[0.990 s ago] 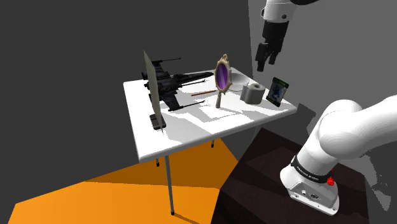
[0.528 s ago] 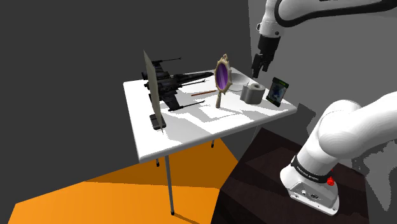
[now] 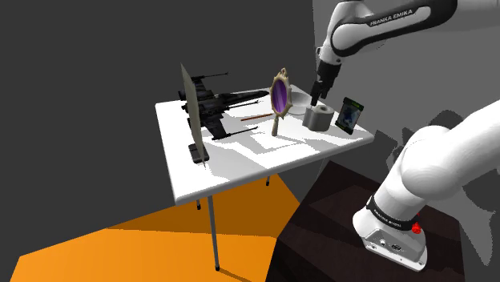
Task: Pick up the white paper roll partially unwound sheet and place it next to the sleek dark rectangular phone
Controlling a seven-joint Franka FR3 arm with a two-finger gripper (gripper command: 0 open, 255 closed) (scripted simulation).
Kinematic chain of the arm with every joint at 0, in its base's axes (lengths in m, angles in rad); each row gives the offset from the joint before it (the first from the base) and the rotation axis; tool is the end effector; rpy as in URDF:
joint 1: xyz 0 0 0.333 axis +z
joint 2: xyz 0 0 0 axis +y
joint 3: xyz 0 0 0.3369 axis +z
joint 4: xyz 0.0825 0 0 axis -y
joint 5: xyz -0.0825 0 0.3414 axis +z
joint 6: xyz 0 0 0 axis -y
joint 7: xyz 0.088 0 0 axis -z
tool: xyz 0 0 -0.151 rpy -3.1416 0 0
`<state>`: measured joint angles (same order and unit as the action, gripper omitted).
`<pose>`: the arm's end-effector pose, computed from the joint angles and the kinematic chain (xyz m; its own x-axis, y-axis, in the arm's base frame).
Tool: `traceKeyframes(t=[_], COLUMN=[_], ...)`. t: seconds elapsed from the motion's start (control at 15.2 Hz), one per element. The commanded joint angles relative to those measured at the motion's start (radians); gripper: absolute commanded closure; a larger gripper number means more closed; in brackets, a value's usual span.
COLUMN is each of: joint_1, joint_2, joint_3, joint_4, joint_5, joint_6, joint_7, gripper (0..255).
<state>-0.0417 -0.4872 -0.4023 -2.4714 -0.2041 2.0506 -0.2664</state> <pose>0.3191 -0.1794 0.4470 0.9981 -0.0469 0.0394 -0.0474 -0.9988 0.0109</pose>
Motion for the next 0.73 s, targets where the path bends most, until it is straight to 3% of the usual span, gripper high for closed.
traceKeyframes(t=[0.0,0.26,0.66], joint_1=[0.013,0.045,0.057], joint_2=[0.077,0.229,0.296], joint_3=[-0.047,-0.138,-0.160], joint_4=[0.015,0.056,0.034], joint_5=[0.019,0.097,0.136], joint_6=[0.077,0.203,0.289], joint_7=[-0.055,-0.187,-0.225], gripper=[0,0,0])
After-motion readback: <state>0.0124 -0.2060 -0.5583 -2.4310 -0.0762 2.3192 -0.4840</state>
